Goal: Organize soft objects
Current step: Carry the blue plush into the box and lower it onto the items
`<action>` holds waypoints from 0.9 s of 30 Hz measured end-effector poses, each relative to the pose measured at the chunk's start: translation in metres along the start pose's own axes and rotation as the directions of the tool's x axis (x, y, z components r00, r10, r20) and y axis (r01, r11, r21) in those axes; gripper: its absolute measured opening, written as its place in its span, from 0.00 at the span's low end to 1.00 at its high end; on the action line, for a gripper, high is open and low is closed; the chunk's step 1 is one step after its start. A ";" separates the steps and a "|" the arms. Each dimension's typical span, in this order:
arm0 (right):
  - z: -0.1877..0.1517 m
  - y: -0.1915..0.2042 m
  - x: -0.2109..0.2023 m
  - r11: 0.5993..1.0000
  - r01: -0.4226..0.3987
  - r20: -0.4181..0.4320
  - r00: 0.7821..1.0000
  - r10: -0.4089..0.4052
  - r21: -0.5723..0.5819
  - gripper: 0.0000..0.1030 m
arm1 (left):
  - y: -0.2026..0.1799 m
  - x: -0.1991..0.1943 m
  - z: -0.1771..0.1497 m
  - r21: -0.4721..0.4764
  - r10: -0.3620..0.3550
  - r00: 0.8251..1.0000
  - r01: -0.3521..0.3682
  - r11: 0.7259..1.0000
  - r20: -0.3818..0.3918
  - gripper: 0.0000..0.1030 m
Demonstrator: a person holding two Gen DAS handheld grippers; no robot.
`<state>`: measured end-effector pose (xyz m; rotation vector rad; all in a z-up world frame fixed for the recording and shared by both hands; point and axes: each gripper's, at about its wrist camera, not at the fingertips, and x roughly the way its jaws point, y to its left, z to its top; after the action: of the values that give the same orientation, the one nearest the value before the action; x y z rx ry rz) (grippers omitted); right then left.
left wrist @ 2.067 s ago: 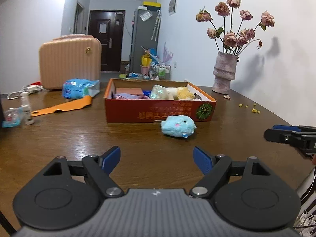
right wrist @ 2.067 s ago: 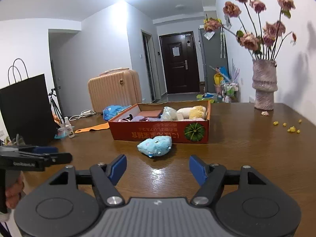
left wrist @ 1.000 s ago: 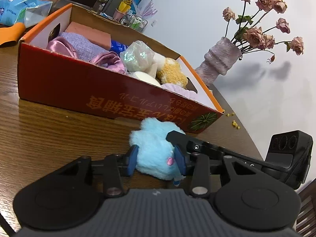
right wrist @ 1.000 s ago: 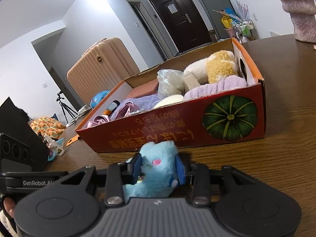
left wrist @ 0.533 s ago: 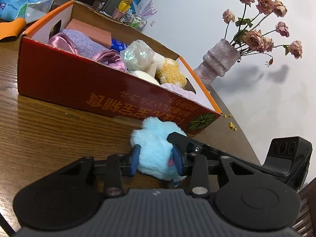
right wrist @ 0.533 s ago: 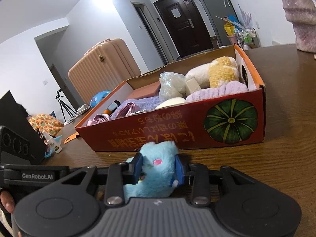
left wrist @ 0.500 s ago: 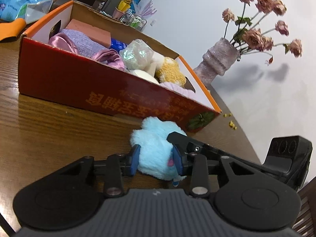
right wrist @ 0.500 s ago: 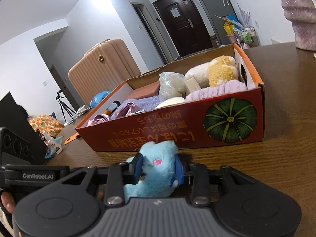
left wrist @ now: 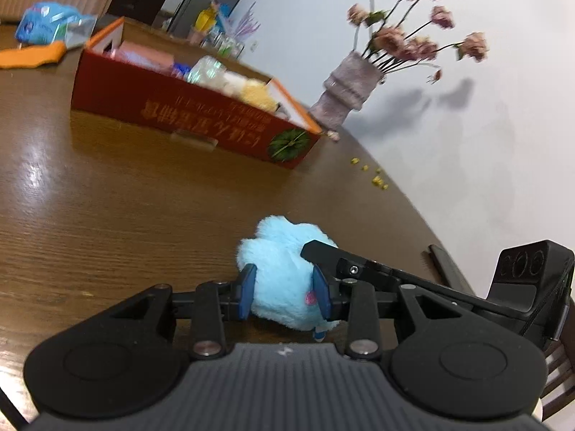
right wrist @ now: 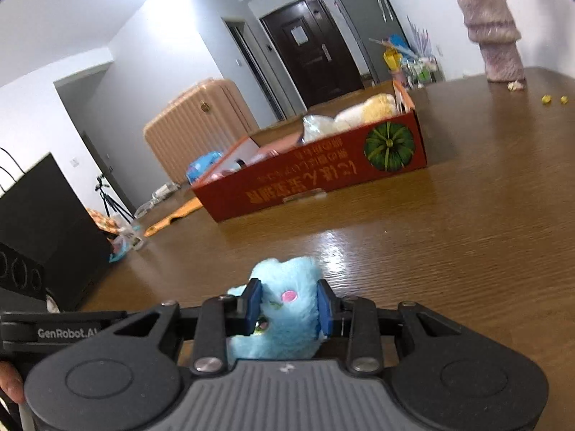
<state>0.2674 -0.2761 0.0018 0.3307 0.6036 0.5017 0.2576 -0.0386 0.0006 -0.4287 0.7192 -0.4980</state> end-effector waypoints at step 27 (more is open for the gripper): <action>0.235 0.028 0.213 0.982 -0.045 -0.015 0.999 0.043 -0.186 0.31 | 0.085 0.087 0.246 0.066 0.143 0.979 -0.154 0.986 0.144 0.32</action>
<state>0.5527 -0.1738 0.0996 0.1644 0.5557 0.5984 0.5119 0.0297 0.0773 -0.3310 0.5902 -0.3497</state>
